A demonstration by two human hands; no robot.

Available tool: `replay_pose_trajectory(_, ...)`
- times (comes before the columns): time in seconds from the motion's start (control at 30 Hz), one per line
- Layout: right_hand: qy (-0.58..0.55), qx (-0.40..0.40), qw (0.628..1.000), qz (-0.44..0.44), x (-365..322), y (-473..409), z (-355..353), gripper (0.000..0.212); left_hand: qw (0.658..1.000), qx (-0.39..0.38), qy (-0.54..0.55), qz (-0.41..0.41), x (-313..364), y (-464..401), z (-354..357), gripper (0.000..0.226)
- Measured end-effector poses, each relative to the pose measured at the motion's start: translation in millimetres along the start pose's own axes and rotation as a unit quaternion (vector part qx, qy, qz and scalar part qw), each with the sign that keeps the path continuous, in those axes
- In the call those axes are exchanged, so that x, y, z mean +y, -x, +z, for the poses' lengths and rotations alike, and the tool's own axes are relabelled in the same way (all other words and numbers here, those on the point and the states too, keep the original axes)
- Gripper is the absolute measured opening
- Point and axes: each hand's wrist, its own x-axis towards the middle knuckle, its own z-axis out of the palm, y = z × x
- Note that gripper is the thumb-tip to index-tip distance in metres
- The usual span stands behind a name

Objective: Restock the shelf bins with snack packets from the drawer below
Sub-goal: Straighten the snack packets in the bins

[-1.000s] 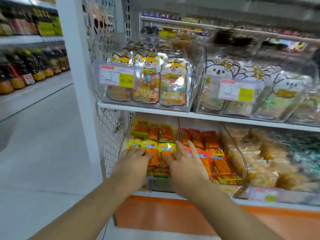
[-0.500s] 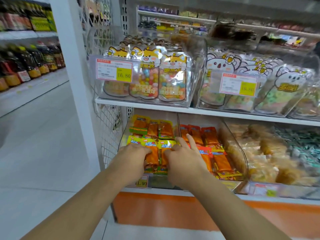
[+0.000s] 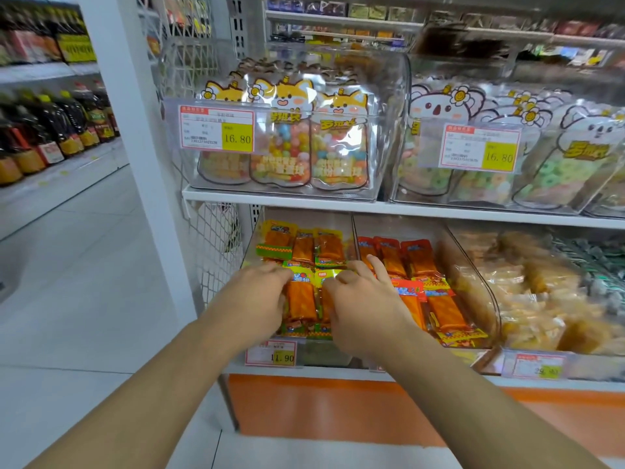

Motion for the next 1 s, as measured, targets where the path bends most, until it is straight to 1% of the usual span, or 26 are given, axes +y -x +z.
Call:
replay_pose_trajectory(0.07, -0.009, 0.008, 1.0, 0.008, -1, -3, -2, 0.048, 0.997, 0.049, -0.065, -0.01, -4, -12, -10, 0.055)
replay_pose_trajectory(0.1, -0.011, 0.009, 1.0, 0.009, -1, -4, -2, 0.049, 0.995, 0.054, -0.085, -0.018, -7, -20, -13, 0.062)
replay_pose_trajectory(0.13, -0.012, 0.006, 1.0, 0.009, -3, -5, -2, 0.049, 0.994, 0.046, -0.094, -0.026, -9, -26, -15, 0.067)
replay_pose_trajectory(0.2, -0.012, 0.002, 1.0, 0.007, -5, -7, -1, 0.05, 0.994, 0.015, -0.098, -0.036, -14, -36, -10, 0.069)
replay_pose_trajectory(0.3, -0.012, 0.004, 1.0, 0.003, -7, -13, 2, 0.049, 0.993, -0.015, -0.116, -0.036, -22, -40, -2, 0.058)
replay_pose_trajectory(0.4, -0.018, 0.001, 1.0, 0.001, -7, -19, 3, 0.049, 0.994, -0.015, -0.102, -0.025, -28, -38, 0, 0.043)
replay_pose_trajectory(0.47, -0.023, -0.003, 1.0, 0.001, -7, -21, 4, 0.049, 0.993, -0.013, -0.116, -0.011, -29, -35, 0, 0.036)
replay_pose_trajectory(0.6, -0.033, -0.02, 0.999, 0.004, -9, -22, 5, 0.048, 0.992, -0.029, -0.124, -0.009, -29, -35, 0, 0.033)
replay_pose_trajectory(0.77, -0.04, -0.019, 0.999, 0.005, -9, -22, 2, 0.05, 0.994, -0.016, -0.105, -0.023, -27, -32, -1, 0.03)
replay_pose_trajectory(0.87, -0.075, 0.012, 0.997, -0.004, -8, -30, 1, 0.062, 0.995, -0.008, -0.098, -0.031, -25, -29, -1, 0.029)
replay_pose_trajectory(0.93, -0.111, 0.03, 0.993, -0.019, -9, -46, 1, 0.064, 0.995, 0.001, -0.092, -0.032, -25, -29, 0, 0.027)
replay_pose_trajectory(1.0, -0.129, 0.011, 0.991, -0.033, -11, -71, 6, 0.061, 0.996, 0.011, -0.082, -0.033, -26, -28, 1, 0.026)
